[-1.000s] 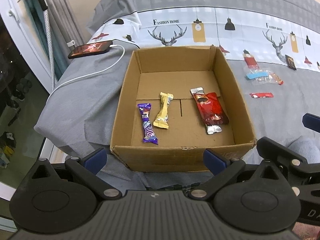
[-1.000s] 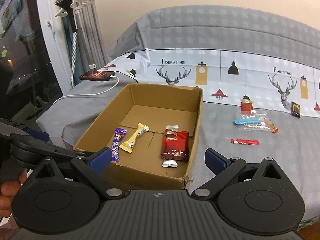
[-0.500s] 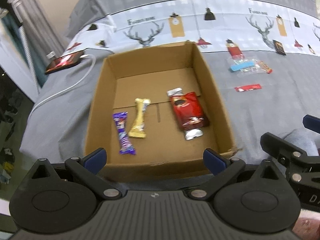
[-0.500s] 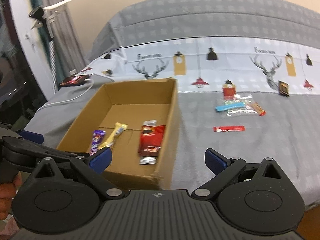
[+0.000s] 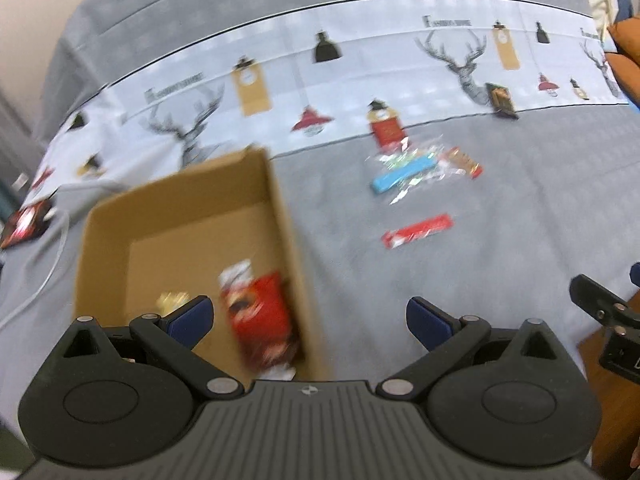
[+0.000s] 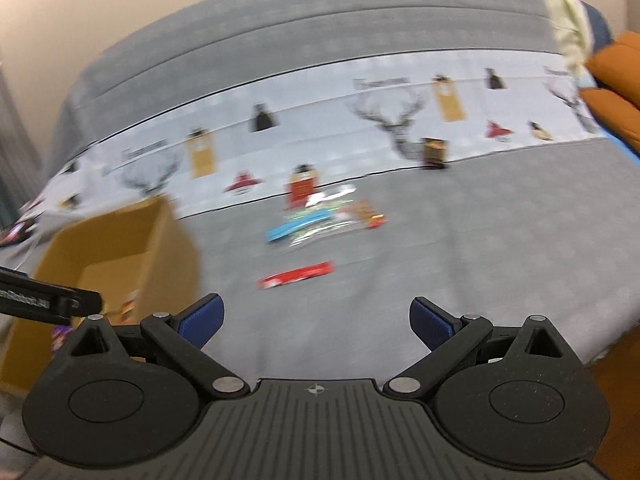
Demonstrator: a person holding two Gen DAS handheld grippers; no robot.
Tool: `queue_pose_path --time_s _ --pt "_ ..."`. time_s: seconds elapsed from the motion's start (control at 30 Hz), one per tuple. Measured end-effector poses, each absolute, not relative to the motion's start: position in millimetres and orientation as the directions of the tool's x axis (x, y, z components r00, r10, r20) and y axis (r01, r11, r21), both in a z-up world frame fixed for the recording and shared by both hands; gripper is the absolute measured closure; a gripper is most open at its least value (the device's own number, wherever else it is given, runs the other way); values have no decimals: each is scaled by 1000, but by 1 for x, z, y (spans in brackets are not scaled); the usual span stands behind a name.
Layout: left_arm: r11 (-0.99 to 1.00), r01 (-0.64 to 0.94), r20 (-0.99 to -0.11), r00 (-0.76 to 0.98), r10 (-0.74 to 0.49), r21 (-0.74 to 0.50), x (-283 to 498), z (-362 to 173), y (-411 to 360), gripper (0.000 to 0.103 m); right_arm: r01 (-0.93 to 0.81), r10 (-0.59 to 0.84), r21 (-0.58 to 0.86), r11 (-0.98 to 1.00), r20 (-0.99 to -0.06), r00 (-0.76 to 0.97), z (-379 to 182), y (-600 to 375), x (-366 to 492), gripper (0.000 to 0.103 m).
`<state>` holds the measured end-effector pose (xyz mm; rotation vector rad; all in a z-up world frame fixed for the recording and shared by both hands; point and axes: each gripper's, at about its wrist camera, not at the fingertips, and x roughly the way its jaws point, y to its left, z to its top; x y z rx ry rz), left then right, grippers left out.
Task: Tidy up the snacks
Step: 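Move both tools to the loose snacks beside the box, then grasp the blue stick pack with the left tool while the right tool grasps the dark biscuit pack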
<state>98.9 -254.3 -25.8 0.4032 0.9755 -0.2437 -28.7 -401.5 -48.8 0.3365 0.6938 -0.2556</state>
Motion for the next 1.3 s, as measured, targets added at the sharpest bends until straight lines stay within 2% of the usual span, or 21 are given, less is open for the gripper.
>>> queue_pose_path --time_s 0.23,0.47,0.77,0.9,0.97,1.0,1.03,1.07,1.1,1.13,1.17,1.2,1.23,1.27,1.3 --pt "842 510 -887 453 -87 178 179 -70 -333 0 440 -182 218 871 -690 700 -76 -486 19 4" --pt "810 560 -914 398 -80 173 267 -144 -388 0 489 -211 230 841 -694 689 -114 -576 122 4" --pt "784 605 -947 313 -72 141 334 -215 -409 1 571 -269 181 801 -742 613 -194 -680 291 3" --pt "774 622 -956 283 -82 118 348 -229 -417 1 614 -288 140 777 -789 543 -228 -702 337 3" --pt "775 624 -960 265 -90 99 352 -233 -417 1 632 -319 100 768 -796 514 -240 -706 348 0" --pt "776 624 -961 257 -98 88 353 -234 -417 6 630 -351 69 773 -781 516 -242 -704 350 0" --pt "775 629 -962 247 -115 69 352 -233 -416 17 622 -366 44 782 -776 515 -244 -702 353 0" --pt "770 636 -963 232 -137 43 352 -232 -416 22 616 -374 38 787 -765 524 -245 -701 353 0" --pt "769 639 -960 237 -148 39 350 -228 -416 35 614 -375 40 788 -760 531 -245 -700 353 0" --pt "765 642 -956 247 -156 41 348 -224 -417 59 610 -374 41 792 -757 536 -245 -700 351 4" --pt "763 646 -954 248 -168 33 345 -220 -418 74 601 -377 36 799 -748 546 -245 -698 349 17" --pt "767 641 -954 248 -171 29 343 -216 -418 85 590 -386 26 807 -733 561 -243 -695 346 27" --pt "775 632 -955 244 -169 24 342 -214 -419 85 572 -384 22 820 -721 577 -241 -691 343 51" --pt "781 624 -955 240 -174 15 341 -212 -418 86 556 -376 16 831 -720 583 -239 -687 340 61" --pt "785 619 -954 239 -181 6 339 -209 -417 87 554 -380 3 832 -725 574 -237 -683 338 61"
